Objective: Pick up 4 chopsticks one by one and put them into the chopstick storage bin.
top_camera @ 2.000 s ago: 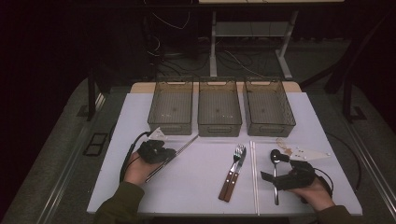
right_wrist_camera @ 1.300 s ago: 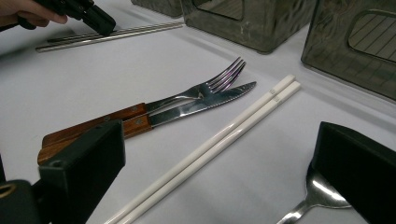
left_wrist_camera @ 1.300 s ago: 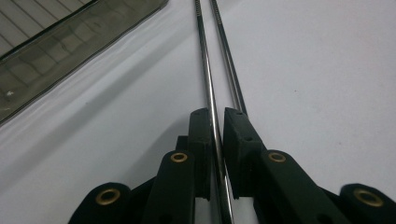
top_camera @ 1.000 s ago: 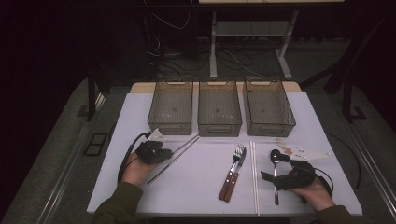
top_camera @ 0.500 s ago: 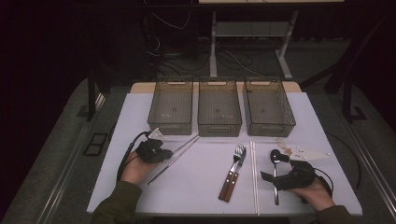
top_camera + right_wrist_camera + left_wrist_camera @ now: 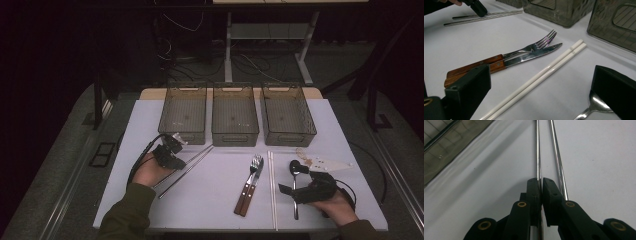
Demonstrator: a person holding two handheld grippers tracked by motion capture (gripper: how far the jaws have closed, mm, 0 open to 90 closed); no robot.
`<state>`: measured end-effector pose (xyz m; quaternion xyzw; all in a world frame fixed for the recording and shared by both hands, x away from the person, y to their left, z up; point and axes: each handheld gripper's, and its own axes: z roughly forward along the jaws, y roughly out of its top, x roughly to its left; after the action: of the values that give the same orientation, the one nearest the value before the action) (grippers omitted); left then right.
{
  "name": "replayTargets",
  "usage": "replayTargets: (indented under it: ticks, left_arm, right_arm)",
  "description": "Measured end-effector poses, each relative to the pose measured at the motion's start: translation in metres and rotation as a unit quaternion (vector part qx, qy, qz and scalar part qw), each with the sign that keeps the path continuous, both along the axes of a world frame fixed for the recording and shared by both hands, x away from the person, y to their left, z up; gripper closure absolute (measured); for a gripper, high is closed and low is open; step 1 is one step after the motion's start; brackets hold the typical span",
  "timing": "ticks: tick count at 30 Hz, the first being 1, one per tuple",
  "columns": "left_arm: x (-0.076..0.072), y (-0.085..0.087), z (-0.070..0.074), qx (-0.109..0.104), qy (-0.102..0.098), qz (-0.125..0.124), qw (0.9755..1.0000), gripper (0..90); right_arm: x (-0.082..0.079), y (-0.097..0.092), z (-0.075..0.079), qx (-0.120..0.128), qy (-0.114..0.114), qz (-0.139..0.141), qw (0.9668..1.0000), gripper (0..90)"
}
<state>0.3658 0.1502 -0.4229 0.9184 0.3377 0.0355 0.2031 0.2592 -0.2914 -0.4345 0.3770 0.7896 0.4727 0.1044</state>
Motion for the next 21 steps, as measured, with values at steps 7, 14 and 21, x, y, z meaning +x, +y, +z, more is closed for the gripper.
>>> replayTargets:
  ticks: [7, 14, 21]
  left_arm:
    - [0.009, -0.008, 0.003, 0.028, 0.035, 0.004, 0.999, 83.1]
    - [0.016, -0.014, 0.005, 0.049, 0.057, 0.002, 0.9972, 84.8]
    - [0.014, -0.008, 0.004, 0.026, 0.053, 0.005, 0.9982, 85.3]
  right_arm:
    - [0.001, 0.002, -0.001, -0.003, 0.002, 0.004, 1.0, 2.7]
    - [0.002, 0.003, -0.001, -0.003, 0.003, 0.006, 1.0, 2.7]
    - [0.002, 0.002, -0.001, -0.002, 0.002, 0.004, 1.0, 2.7]
